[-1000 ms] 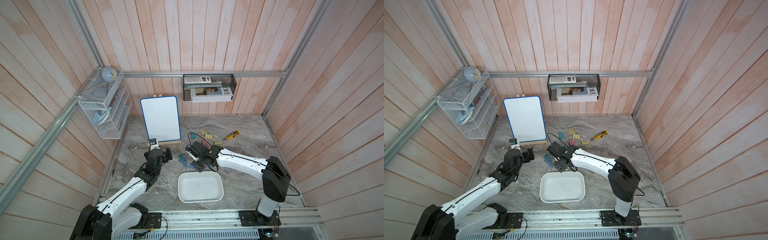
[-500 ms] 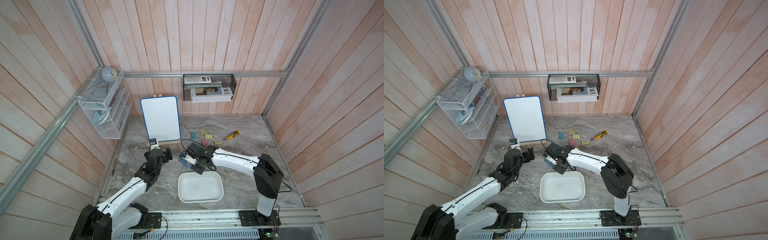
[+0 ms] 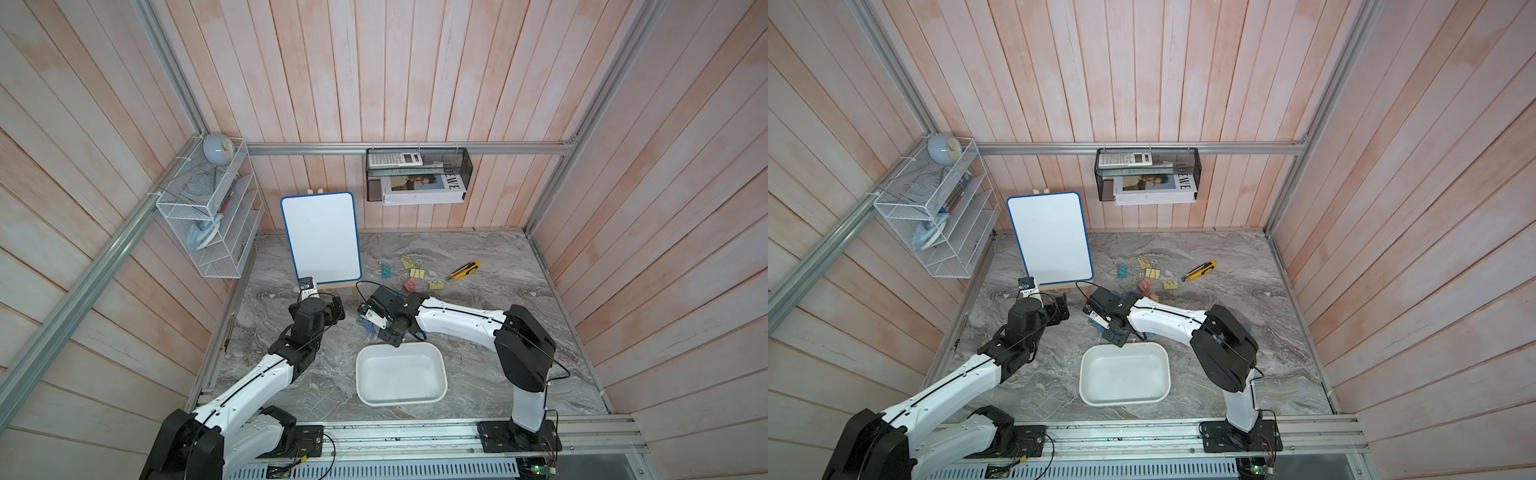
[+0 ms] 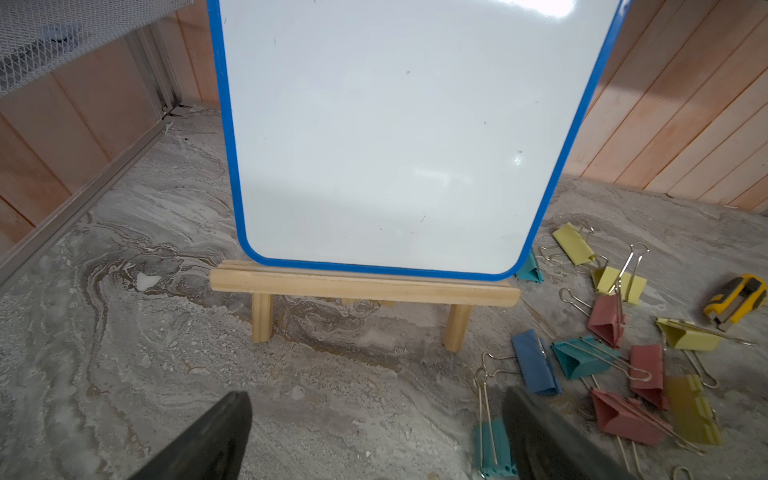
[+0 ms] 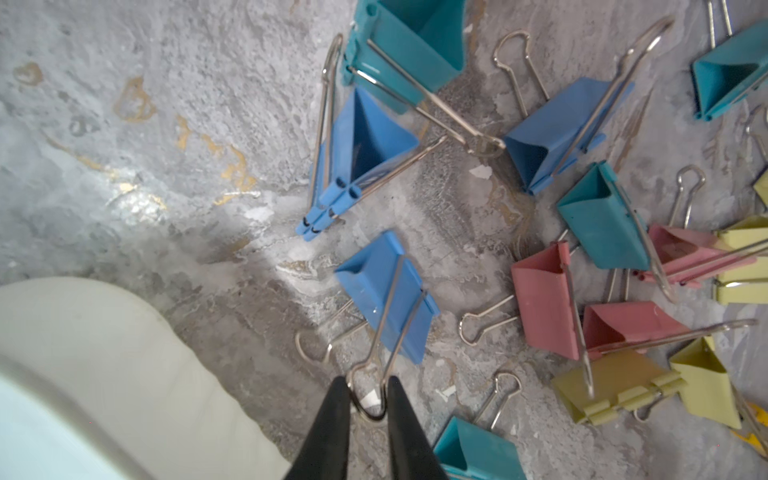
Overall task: Put the binder clips in the storage box
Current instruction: Pick up the binder clip at the center of the board.
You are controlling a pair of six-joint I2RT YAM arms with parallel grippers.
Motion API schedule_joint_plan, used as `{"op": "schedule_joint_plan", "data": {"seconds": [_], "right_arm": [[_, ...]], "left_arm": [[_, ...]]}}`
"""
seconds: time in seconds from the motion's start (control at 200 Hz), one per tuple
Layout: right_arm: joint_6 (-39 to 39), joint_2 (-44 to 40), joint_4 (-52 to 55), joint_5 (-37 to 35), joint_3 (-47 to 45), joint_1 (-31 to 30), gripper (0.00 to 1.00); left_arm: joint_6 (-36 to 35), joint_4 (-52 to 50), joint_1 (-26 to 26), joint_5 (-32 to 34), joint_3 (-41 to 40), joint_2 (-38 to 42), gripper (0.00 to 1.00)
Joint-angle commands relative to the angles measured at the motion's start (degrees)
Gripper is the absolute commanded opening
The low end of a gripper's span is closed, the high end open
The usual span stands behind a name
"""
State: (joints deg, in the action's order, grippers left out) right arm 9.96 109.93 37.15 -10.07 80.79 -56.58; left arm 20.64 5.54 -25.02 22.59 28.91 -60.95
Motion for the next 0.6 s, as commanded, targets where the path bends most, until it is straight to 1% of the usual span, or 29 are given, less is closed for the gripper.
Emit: {"op": "schedule_joint_plan", "data": {"seconds": [0.0,0.02,0.17,0.26,0.385,0.465,0.595], "right_arm": [[-0.4,1.4,-0.8,-2.1,1.1,-0.3,0.05],[-0.5,1.5,-0.8,-2.4,1.1,-0.3,0.00],[-1.7,0.8,-2.1,-6.4,0.9,-0.3,0.00],[-2.9,-1.1,-3.9,-9.0,-0.1,-0.2,0.00],[-5.8,-5.9,-7.0,-8.8,-2.7,0.3,0.00],[-10.4,-9.8,-7.2,-7.9,-3.8,0.5,0.00],[-23.5,-18.0,-6.9,-4.1,-6.8,0.5,0.00]], "left_arm": [[-0.2,1.2,0.3,0.7,-0.7,-0.2,1.00],[-0.1,1.2,0.3,0.7,-0.6,-0.3,1.00],[-0.2,1.2,0.3,0.8,-0.6,-0.3,1.00],[-0.2,1.3,0.3,1.1,-0.7,-0.1,1.00],[-0.1,1.4,0.3,1.3,-0.9,0.0,1.00],[0.0,1.4,0.3,1.4,-0.8,0.0,1.00],[0.2,1.3,0.3,1.7,-0.9,0.3,1.00]]}}
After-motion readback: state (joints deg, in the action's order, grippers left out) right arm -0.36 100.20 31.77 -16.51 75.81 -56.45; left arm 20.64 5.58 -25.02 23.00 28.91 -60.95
